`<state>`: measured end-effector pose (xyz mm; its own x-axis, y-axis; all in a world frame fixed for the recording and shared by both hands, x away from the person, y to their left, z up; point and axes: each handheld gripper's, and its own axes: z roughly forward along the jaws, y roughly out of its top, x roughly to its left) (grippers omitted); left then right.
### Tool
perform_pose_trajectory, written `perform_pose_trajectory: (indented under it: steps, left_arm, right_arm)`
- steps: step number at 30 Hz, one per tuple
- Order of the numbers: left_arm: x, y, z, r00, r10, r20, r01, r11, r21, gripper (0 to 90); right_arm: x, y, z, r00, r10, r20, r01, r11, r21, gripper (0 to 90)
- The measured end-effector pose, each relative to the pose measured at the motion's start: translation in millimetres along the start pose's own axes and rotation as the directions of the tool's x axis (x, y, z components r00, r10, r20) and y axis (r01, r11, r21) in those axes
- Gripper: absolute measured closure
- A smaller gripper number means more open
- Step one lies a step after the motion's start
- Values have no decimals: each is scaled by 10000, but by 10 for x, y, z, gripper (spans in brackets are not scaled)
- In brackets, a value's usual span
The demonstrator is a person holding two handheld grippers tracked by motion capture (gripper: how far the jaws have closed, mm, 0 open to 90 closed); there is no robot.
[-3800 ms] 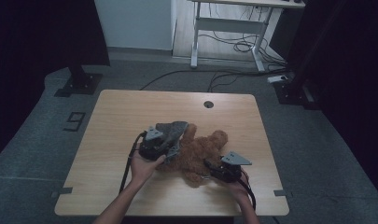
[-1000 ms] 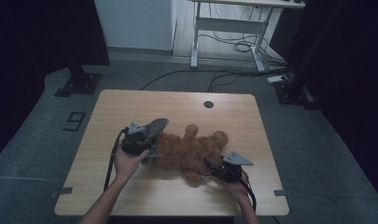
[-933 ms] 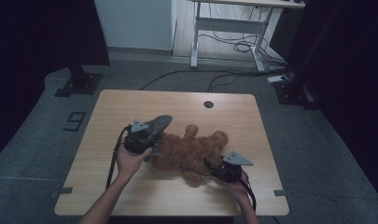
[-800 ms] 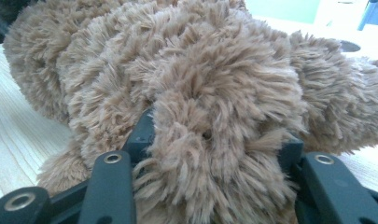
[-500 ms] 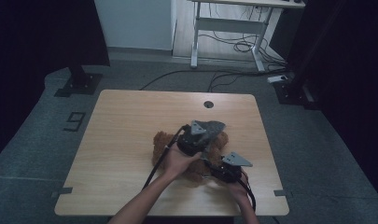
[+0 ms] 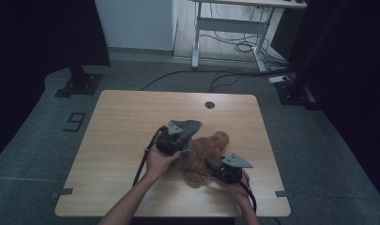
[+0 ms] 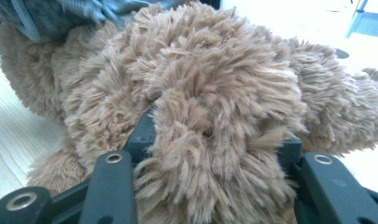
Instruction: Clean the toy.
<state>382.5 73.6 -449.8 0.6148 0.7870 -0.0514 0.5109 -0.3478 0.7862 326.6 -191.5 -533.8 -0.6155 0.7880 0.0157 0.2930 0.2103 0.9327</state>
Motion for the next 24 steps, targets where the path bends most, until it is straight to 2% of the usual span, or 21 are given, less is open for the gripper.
perform_pose_trajectory:
  steps: [2,5,8,16,18,21,22,24]
  left_arm:
    - [113,-44,-77,9996,-257,-92,256,9996,-103,758]
    - [282,-102,-182,9977,-511,-446,505,9986,-151,758]
    - [389,-156,-220,9963,-745,-419,743,9972,-52,756]
    - [368,-237,-237,9969,-641,-459,637,9979,-97,755]
    - [378,-264,-259,9976,-511,-469,509,9987,-59,755]
    - [432,-331,-327,9950,-131,-992,156,9996,243,754]
    - [488,-385,-340,9927,-154,-1192,214,9986,493,754]
    - [611,-504,-338,9913,-500,-1219,603,9948,826,754]
  right_arm:
    - [3,-1,-2,10000,-6,6,6,10000,0,498]
    - [1,-2,-2,10000,45,3,-45,10000,1,498]
    - [2,-3,-1,10000,55,16,-55,10000,-6,499]
    - [5,-7,-3,10000,26,-4,-26,10000,-26,498]
    - [4,-10,-10,10000,15,-50,-15,10000,-12,498]
    - [6,-26,-27,9999,76,-107,-77,10000,-56,498]
    - [5,-30,-32,9999,73,-115,-74,10000,-62,498]
    - [3,-36,-40,9999,75,-155,-76,9999,-79,499]
